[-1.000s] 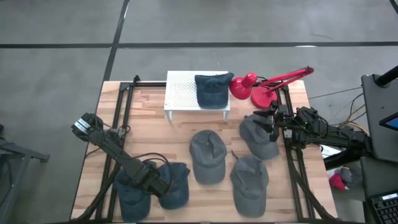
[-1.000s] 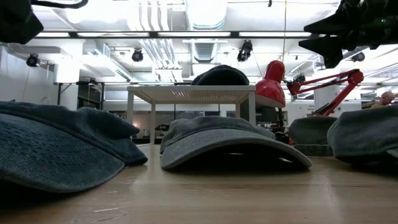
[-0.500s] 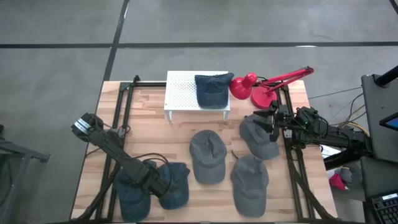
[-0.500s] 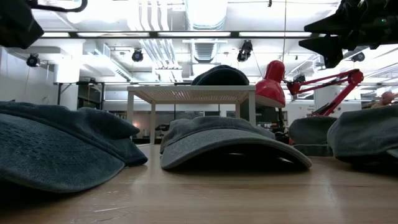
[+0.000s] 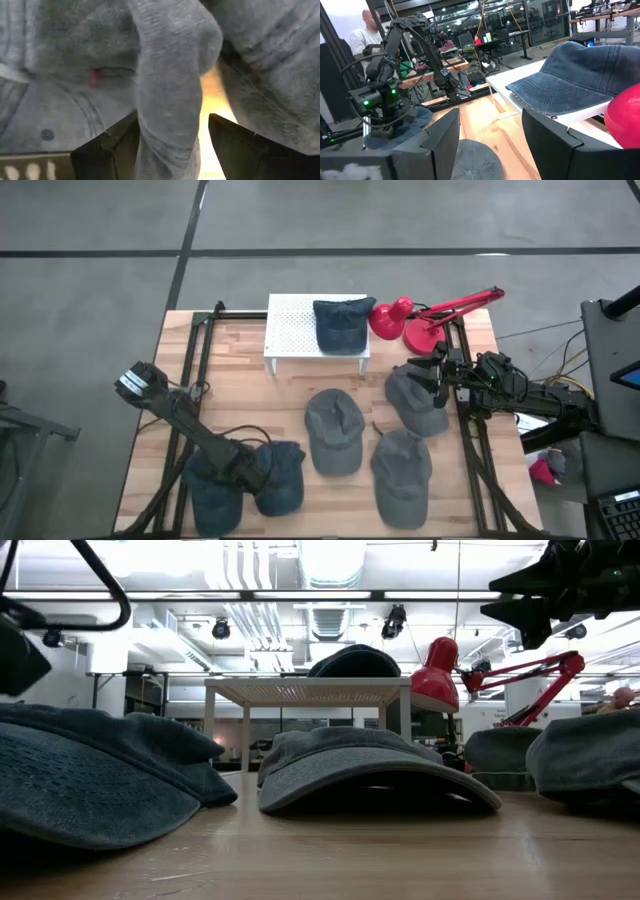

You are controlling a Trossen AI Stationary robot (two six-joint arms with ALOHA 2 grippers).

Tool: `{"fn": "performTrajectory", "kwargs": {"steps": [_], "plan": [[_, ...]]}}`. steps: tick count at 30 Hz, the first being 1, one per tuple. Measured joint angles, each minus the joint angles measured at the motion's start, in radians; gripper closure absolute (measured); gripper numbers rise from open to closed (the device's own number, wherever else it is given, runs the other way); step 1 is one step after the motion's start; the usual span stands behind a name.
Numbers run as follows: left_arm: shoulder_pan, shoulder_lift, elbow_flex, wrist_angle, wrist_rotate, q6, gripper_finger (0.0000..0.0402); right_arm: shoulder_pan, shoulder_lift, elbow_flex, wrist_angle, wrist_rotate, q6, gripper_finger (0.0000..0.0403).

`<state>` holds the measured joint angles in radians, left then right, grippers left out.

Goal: Pick & Place hat
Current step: Stack the left blue cap on top of the blue cap on the shelf

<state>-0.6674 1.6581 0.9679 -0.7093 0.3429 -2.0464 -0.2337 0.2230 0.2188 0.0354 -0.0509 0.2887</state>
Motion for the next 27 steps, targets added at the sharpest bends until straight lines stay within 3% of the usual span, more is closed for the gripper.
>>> {"fn": "performTrajectory", "kwargs": {"steps": [5, 20, 27], "plan": [[0.0, 0.0, -0.028, 0.064, 0.027, -0.003, 0.0205, 0.0, 0.0, 0.0, 0.0, 0.0, 0.0, 0.0193], [-0.001, -0.007, -0.028, 0.066, 0.019, -0.029, 0.0382, 0.0, 0.0, 0.0, 0.0, 0.0, 0.0, 0.0193], [-0.006, -0.047, -0.009, -0.015, -0.036, -0.094, 0.0391, 0.0, 0.001, 0.0, 0.0, -0.001, 0.0, 0.0193]]}}
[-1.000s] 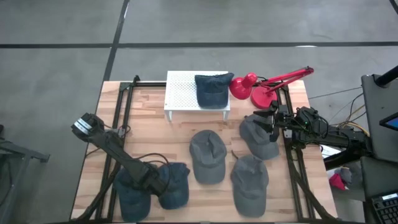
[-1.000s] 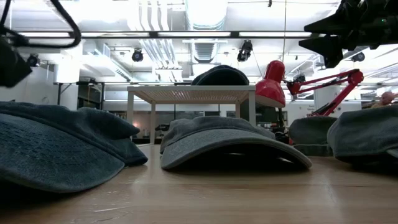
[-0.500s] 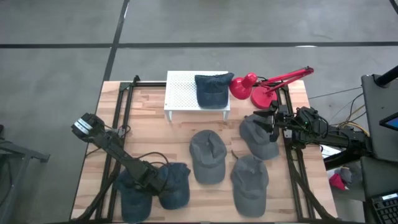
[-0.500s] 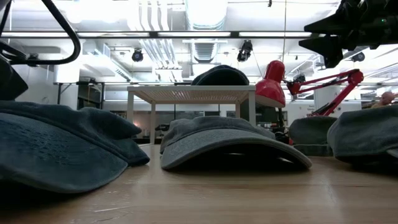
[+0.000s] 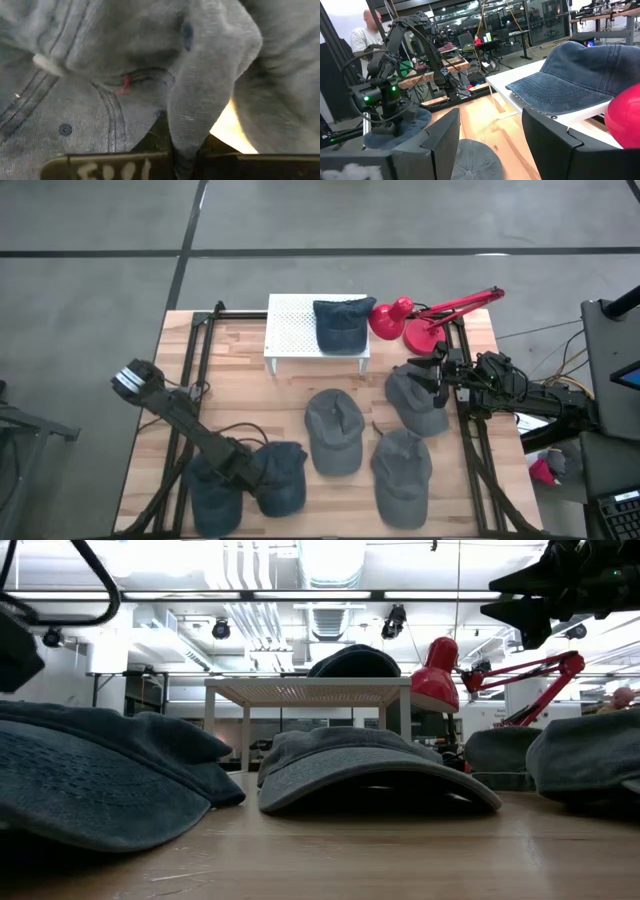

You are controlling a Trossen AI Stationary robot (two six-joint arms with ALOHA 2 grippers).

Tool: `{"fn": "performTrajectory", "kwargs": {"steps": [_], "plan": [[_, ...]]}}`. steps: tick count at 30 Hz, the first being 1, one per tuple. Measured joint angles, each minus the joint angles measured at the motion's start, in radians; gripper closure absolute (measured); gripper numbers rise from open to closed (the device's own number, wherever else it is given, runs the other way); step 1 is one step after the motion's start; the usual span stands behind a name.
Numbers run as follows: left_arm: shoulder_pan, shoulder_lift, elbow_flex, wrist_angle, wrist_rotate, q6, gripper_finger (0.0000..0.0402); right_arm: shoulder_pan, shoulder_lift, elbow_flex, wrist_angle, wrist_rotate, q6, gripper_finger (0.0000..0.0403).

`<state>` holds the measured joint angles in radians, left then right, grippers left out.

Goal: Pick & Place hat
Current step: Stack the left blue cap on top of the blue cap on the shelf

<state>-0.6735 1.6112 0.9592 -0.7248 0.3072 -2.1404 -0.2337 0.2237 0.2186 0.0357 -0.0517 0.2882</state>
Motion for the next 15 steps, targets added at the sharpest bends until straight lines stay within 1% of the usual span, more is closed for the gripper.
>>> {"fn": "performTrajectory", "kwargs": {"steps": [3, 6, 9, 15], "plan": [[-0.001, -0.02, 0.044, -0.07, -0.038, -0.016, 0.0396, 0.0, 0.0, 0.0, 0.0, -0.003, 0.0, 0.0193], [-0.001, -0.03, 0.095, -0.156, -0.052, -0.031, 0.0396, 0.0, 0.0, 0.0, 0.0, -0.009, 0.0, 0.0193], [-0.002, -0.031, 0.164, -0.256, -0.064, -0.044, 0.0397, 0.0, 0.0, 0.0, 0.0, -0.008, 0.0, 0.0193], [-0.003, -0.031, 0.313, -0.452, -0.128, -0.068, 0.0399, 0.0, 0.0, 0.0, 0.0, -0.009, 0.0, 0.0193]]}}
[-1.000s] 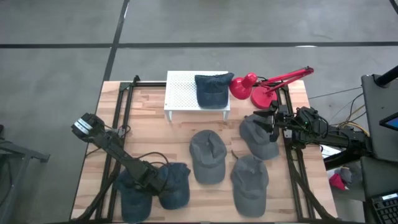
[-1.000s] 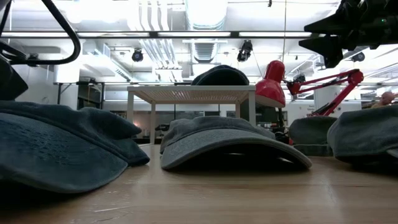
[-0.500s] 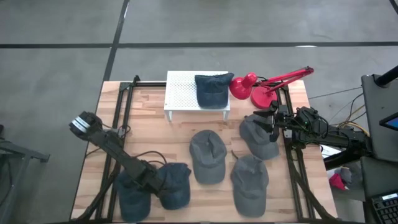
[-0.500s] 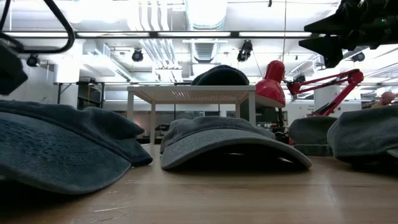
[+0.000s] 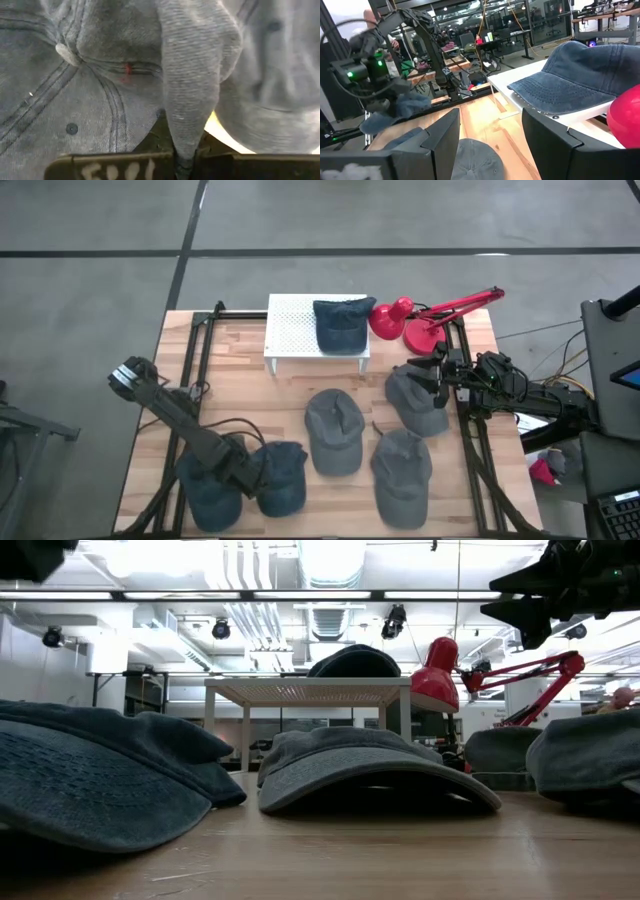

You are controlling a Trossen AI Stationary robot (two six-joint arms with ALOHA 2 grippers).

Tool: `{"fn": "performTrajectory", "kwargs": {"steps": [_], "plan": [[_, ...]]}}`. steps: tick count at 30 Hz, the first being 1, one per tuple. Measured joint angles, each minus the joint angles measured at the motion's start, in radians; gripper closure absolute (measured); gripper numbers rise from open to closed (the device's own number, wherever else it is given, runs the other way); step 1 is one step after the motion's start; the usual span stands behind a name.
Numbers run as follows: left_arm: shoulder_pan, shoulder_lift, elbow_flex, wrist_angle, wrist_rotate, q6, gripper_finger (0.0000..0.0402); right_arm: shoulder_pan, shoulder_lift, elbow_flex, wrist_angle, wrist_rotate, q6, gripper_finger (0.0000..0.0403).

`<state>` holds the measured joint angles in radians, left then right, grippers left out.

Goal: Pick & Place hat
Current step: Stack the left blue cap on top of the blue cap on the shelf

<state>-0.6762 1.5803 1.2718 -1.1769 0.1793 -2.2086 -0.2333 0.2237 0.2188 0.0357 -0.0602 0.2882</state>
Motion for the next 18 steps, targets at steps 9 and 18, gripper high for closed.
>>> {"fn": "performTrajectory", "kwargs": {"steps": [9, 18], "plan": [[0.0, -0.001, 0.173, -0.176, -0.131, -0.02, 0.04, 0.0, 0.001, 0.0, 0.0, 0.0, 0.005, 0.0193], [0.025, -0.001, 0.274, -0.216, -0.201, -0.002, 0.0401, 0.0, 0.003, 0.0, 0.005, -0.019, 0.014, 0.0193]]}}
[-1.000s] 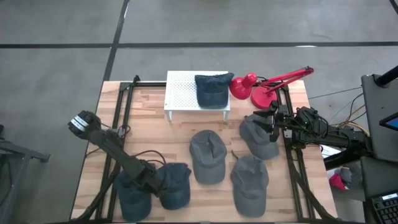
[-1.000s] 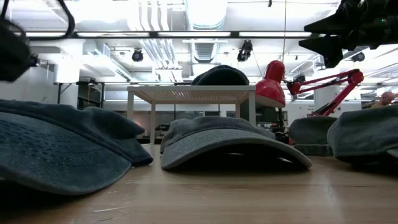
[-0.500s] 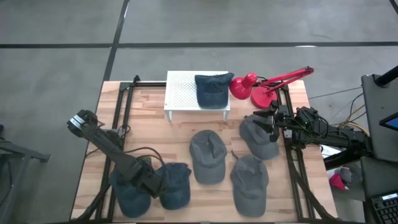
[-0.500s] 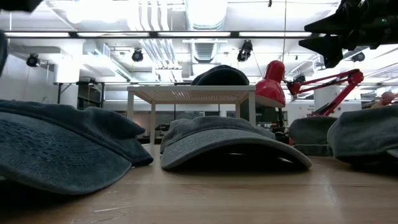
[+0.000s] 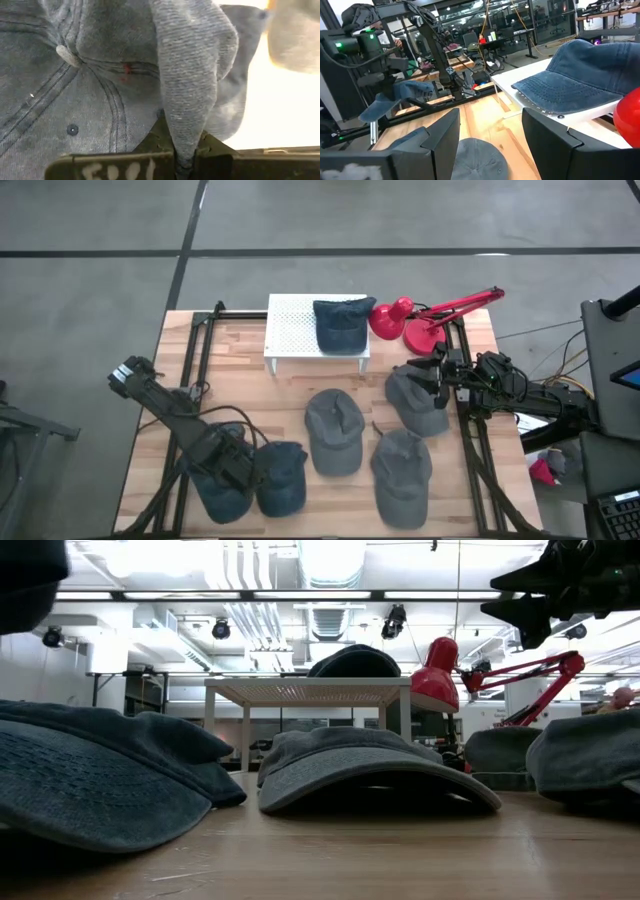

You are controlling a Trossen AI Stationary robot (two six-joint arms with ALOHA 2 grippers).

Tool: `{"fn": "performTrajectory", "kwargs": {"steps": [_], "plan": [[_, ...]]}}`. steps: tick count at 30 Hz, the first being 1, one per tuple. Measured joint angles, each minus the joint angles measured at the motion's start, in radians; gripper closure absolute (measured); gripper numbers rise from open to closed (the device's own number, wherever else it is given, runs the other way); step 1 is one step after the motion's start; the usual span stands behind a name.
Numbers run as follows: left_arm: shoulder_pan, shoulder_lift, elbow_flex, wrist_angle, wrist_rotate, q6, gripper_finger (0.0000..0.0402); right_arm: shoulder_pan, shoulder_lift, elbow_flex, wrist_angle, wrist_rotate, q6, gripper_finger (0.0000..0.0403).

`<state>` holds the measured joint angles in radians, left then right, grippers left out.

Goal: Pick & Place hat
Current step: Stack the left blue cap on top of the blue cap on the shelf

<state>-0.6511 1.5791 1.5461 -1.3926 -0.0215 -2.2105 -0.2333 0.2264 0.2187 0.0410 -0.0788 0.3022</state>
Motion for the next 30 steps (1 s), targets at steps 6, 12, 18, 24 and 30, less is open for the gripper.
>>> {"fn": "performTrajectory", "kwargs": {"steps": [6, 12, 18, 24, 30], "plan": [[0.057, 0.0, 0.061, 0.001, -0.055, 0.09, 0.0401, 0.0, 0.013, 0.0, 0.001, 0.0, 0.005, 0.0193], [0.134, 0.018, 0.119, 0.0, -0.094, 0.232, 0.0401, 0.0, 0.048, 0.003, 0.001, 0.0, 0.005, 0.0193], [0.217, 0.068, 0.202, 0.001, -0.095, 0.401, 0.0401, 0.0, 0.095, 0.022, 0.002, 0.0, 0.002, 0.0193], [0.286, 0.124, 0.296, -0.001, -0.101, 0.548, 0.0401, 0.0, 0.137, 0.033, 0.001, 0.0, -0.02, 0.0193], [0.34, 0.185, 0.408, -0.003, -0.162, 0.661, 0.0401, 0.0, 0.155, 0.035, 0.001, 0.0, -0.025, 0.0193]]}}
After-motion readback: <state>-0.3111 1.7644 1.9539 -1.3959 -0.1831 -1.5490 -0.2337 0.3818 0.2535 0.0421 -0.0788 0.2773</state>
